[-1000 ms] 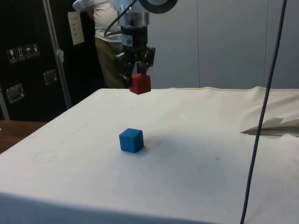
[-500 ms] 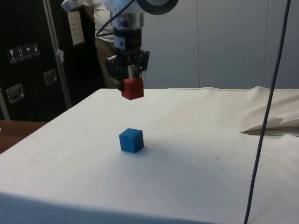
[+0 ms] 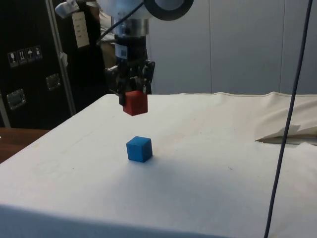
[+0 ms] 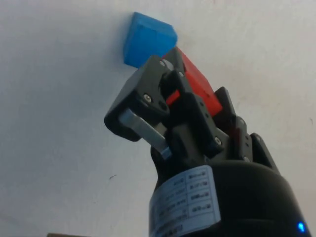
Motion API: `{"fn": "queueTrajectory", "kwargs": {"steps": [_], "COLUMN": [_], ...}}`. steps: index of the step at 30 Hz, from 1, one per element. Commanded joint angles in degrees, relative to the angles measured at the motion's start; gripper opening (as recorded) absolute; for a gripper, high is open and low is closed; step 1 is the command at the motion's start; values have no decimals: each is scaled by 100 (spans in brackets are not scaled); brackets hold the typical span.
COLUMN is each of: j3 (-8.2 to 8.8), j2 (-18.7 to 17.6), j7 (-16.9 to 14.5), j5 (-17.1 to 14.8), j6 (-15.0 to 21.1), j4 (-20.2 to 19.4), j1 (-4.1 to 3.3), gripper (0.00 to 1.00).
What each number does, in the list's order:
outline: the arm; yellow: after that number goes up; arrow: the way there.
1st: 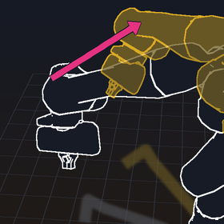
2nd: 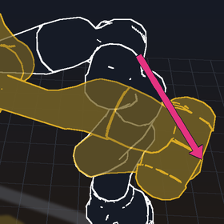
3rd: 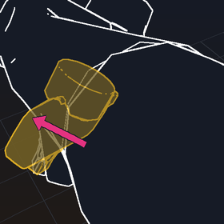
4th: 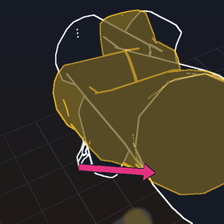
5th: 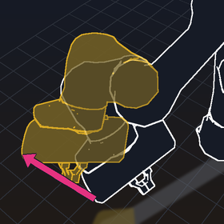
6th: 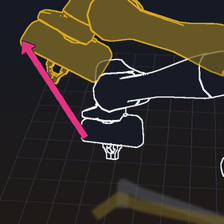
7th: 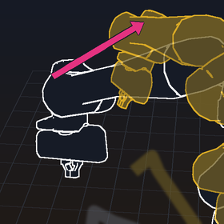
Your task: Stack the two cubes.
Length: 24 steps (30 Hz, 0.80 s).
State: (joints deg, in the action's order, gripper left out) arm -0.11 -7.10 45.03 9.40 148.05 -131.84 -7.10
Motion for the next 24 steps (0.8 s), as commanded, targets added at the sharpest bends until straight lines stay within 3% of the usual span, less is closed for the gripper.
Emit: {"fn": "queueTrajectory", "kwargs": {"steps": [1, 7, 8, 9, 16, 17, 18, 24], "j3": [-17, -218, -246, -246, -453, -487, -470, -527], "j2": [-34, -103, -92, -115, -235, -218, -252, -395], "j7": [178, 413, 269, 441, 688, 573, 705, 670], "j5": [115, 120, 6, 120, 115, 11, 103, 29], "j6": [80, 126, 57, 132, 223, 166, 246, 355], "j4": [0, -6, 0, -6, 11, 0, 11, 23], "j1": [-34, -46, -6, -46, -52, -17, -46, -17], "gripper": [3, 3, 3, 3, 3, 3, 3, 3]}}
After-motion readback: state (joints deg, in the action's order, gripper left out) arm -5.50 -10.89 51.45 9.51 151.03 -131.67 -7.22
